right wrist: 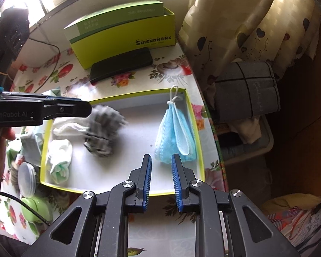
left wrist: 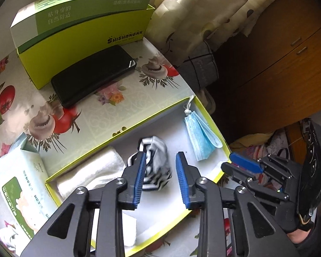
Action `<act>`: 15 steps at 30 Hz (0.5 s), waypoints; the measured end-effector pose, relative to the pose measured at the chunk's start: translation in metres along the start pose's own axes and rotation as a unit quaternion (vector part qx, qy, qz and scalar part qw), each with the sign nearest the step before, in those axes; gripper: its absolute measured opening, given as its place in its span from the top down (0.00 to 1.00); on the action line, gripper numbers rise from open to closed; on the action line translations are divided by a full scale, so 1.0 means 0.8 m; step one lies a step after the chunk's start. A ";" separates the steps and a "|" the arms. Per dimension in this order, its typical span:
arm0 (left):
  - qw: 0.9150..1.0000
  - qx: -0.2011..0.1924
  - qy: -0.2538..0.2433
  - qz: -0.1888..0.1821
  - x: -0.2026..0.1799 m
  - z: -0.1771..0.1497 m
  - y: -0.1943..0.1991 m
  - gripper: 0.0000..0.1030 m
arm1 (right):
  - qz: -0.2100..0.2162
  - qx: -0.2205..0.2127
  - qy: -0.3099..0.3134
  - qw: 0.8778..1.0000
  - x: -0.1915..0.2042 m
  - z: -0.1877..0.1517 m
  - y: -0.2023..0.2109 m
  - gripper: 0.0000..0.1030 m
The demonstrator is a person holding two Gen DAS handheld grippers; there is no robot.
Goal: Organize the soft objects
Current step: 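Open the left gripper over the tray while the right gripper releases the blue mask, then move both tools back to the pile of soft items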
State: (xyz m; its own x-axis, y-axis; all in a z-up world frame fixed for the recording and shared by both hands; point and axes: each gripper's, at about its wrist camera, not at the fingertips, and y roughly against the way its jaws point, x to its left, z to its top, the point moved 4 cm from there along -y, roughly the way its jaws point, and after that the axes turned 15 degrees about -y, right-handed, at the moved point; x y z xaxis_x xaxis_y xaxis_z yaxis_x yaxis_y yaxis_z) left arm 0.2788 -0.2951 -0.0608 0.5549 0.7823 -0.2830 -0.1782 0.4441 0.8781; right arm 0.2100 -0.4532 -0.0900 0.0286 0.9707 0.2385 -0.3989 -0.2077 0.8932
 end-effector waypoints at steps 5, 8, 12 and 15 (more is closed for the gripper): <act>1.000 -0.004 0.009 0.013 0.005 -0.010 0.020 0.66 | 0.016 0.005 -0.010 1.000 0.010 -0.004 0.005 0.77; 1.000 -0.006 0.015 0.019 0.008 -0.019 0.035 0.66 | 0.029 0.008 -0.015 0.999 0.021 -0.006 0.010 0.74; 0.999 -0.009 0.021 0.030 0.010 -0.037 0.057 0.66 | 0.046 0.013 -0.014 0.999 0.042 -0.011 0.019 0.74; 0.999 -0.017 0.023 0.040 0.012 -0.051 0.076 0.66 | 0.064 0.017 -0.009 0.998 0.061 -0.017 0.028 0.72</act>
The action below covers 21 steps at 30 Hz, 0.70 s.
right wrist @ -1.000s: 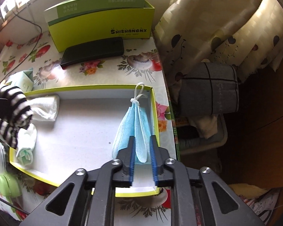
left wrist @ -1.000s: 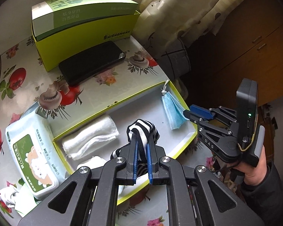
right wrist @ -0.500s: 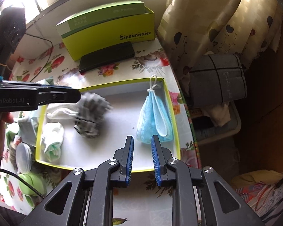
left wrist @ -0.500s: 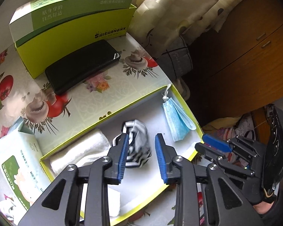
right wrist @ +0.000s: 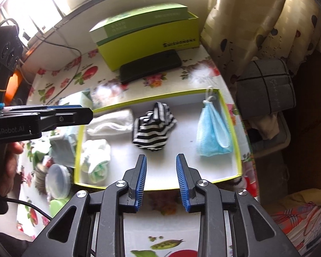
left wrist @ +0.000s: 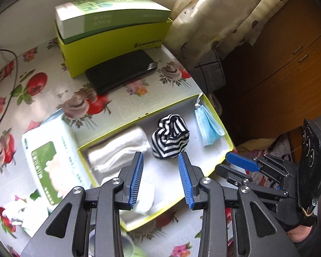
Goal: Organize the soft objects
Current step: 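Move both tools back to the pile of soft items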
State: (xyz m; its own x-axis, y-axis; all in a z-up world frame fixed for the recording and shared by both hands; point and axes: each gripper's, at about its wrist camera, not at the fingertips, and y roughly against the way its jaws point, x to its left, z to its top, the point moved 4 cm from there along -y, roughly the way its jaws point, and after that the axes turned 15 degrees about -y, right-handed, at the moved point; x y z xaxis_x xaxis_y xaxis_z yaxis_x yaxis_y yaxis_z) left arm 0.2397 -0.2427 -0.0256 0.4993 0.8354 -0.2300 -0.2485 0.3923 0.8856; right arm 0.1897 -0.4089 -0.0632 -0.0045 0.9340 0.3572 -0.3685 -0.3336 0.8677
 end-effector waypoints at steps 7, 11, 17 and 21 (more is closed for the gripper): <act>0.999 -0.013 0.011 0.030 0.012 -0.038 0.042 0.66 | 0.012 0.000 0.023 1.000 0.049 -0.018 0.010 0.69; 0.998 -0.021 0.019 0.057 0.023 -0.061 0.061 0.66 | 0.023 0.006 0.040 0.999 0.078 -0.030 0.014 0.65; 0.995 -0.028 0.037 0.087 0.041 -0.091 0.086 0.66 | 0.041 0.026 0.068 0.997 0.119 -0.048 0.018 0.64; 0.993 -0.031 0.051 0.100 0.052 -0.112 0.102 0.66 | 0.052 0.034 0.086 0.994 0.144 -0.058 0.020 0.64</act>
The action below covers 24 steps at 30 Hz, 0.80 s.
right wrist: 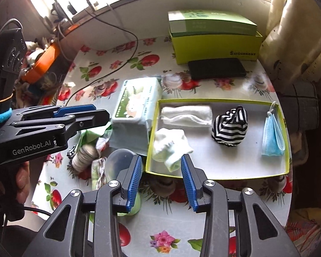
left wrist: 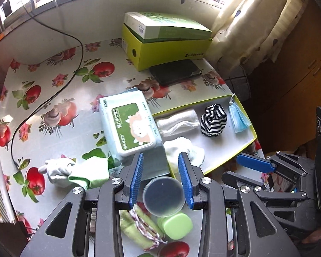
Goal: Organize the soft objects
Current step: 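Move both tools back to the pile of soft items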
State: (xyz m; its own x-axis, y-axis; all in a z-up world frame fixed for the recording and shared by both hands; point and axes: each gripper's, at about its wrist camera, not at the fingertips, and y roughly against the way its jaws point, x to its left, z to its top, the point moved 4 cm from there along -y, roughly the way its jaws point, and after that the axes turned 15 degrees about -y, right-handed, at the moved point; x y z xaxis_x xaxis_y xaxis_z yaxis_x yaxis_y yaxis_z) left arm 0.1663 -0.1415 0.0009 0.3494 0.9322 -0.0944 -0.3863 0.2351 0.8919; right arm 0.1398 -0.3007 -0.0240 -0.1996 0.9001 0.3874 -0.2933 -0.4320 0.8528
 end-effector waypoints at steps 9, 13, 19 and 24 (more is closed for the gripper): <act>0.999 0.004 0.034 0.020 0.029 -0.039 0.017 0.66 | 0.017 0.014 0.027 0.999 0.039 -0.011 -0.003 0.64; 0.999 0.004 0.044 0.022 0.036 -0.052 0.021 0.66 | 0.022 0.019 0.039 0.999 0.052 -0.016 -0.004 0.64; 0.998 0.005 0.065 0.023 0.050 -0.070 0.025 0.66 | 0.027 0.025 0.051 0.998 0.066 -0.021 -0.004 0.64; 0.996 0.004 0.082 0.027 0.065 -0.084 0.031 0.66 | 0.031 0.028 0.057 0.997 0.074 -0.023 -0.006 0.64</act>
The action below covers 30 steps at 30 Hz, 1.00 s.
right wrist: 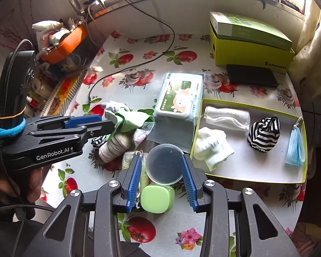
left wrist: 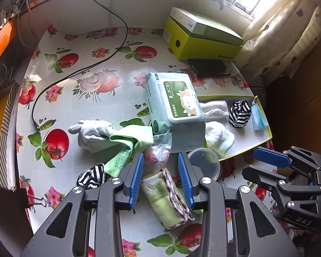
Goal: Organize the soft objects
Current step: 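Move both tools back to the pile of soft items, then grasp a black-white striped cloth with left gripper while right grasps the green cloth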
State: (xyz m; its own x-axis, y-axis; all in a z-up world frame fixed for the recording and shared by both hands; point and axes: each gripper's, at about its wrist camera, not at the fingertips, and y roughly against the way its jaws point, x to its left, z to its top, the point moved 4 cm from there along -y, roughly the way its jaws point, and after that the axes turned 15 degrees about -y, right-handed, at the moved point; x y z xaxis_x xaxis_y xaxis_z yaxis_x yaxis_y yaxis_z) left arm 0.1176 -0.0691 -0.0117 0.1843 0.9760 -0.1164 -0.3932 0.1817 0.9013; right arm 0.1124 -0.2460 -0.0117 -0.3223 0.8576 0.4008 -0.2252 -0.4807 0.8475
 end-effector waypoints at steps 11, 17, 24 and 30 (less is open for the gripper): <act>0.999 -0.001 0.043 0.009 0.044 -0.023 0.007 0.66 | 0.007 0.006 0.010 1.000 0.015 -0.002 -0.003 0.64; 0.997 0.002 0.071 0.023 0.081 -0.037 0.010 0.66 | 0.008 0.008 0.009 1.000 0.017 -0.003 -0.005 0.64; 0.994 0.012 0.109 0.027 0.120 -0.057 0.004 0.66 | 0.011 0.017 0.013 1.000 0.025 -0.003 -0.014 0.64; 0.991 0.019 0.134 0.020 0.140 -0.070 -0.005 0.66 | 0.015 0.025 0.024 0.999 0.039 0.003 -0.026 0.64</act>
State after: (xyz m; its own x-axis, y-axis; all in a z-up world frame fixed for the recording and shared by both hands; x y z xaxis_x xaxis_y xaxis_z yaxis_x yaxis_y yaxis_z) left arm 0.0895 0.0464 -0.0519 -0.0785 0.9802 -0.1821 -0.3608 0.1423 0.9217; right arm 0.1095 -0.2090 -0.0159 -0.3731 0.8322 0.4102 -0.1679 -0.4954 0.8523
